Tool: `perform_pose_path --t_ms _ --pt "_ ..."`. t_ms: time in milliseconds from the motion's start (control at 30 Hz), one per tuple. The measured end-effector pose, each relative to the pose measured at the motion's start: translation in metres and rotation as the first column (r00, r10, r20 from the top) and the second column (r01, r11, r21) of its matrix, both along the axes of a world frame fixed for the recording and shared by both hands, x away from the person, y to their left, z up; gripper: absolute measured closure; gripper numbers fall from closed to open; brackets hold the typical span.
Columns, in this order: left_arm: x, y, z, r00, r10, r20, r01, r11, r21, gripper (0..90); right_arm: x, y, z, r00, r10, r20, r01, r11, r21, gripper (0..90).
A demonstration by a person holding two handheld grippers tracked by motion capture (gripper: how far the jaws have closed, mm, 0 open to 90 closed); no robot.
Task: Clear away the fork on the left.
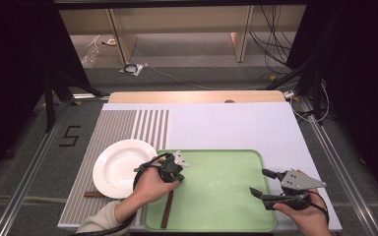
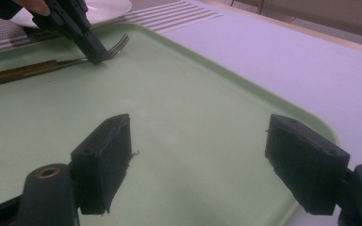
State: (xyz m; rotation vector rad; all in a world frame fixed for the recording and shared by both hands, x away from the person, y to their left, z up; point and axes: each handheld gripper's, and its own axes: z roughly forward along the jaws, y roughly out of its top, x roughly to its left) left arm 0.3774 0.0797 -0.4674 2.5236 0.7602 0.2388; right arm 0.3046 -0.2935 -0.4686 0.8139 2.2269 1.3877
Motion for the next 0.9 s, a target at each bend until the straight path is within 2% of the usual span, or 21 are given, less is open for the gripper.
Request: perform_pose_path --t_ms 233,333,567,667,767,900 --pt "0.000 0.013 -0.001 0.9994 0.034 -0.003 -0.034 0.9993 -0.017 89.7 0.000 0.001 0.000 1.0000 0.000 -0.002 0.000 1.0000 -0.003 24.3" --pt "0.000 0.016 0.001 0.9985 0.055 0.004 -0.055 0.9967 -0.060 89.2 0.000 0.000 0.000 1.0000 -0.002 -0.002 0.002 1.0000 -0.001 24.3" --pt "-0.004 0.025 0.010 0.9949 0.066 0.076 -0.055 0.9892 -0.136 81.4 0.000 -0.001 0.001 1.0000 -0.006 -0.004 0.006 1.0000 -0.007 24.3" --pt "-0.007 0.030 0.011 0.9917 0.057 0.116 -0.037 0.9853 -0.167 73.6 0.000 -0.001 0.001 1.0000 -0.006 -0.002 0.006 1.0000 -0.007 24.3" --pt "-0.011 0.036 0.013 0.9884 0.065 0.137 -0.034 0.9760 -0.215 66.1 0.000 -0.001 0.001 1.0000 -0.004 0.001 0.004 1.0000 0.000 24.3" --pt "-0.017 0.047 0.017 0.9832 0.092 0.157 -0.041 0.9532 -0.299 51.6 0.000 -0.001 0.001 1.0000 -0.006 0.001 0.006 1.0000 0.002 24.3"
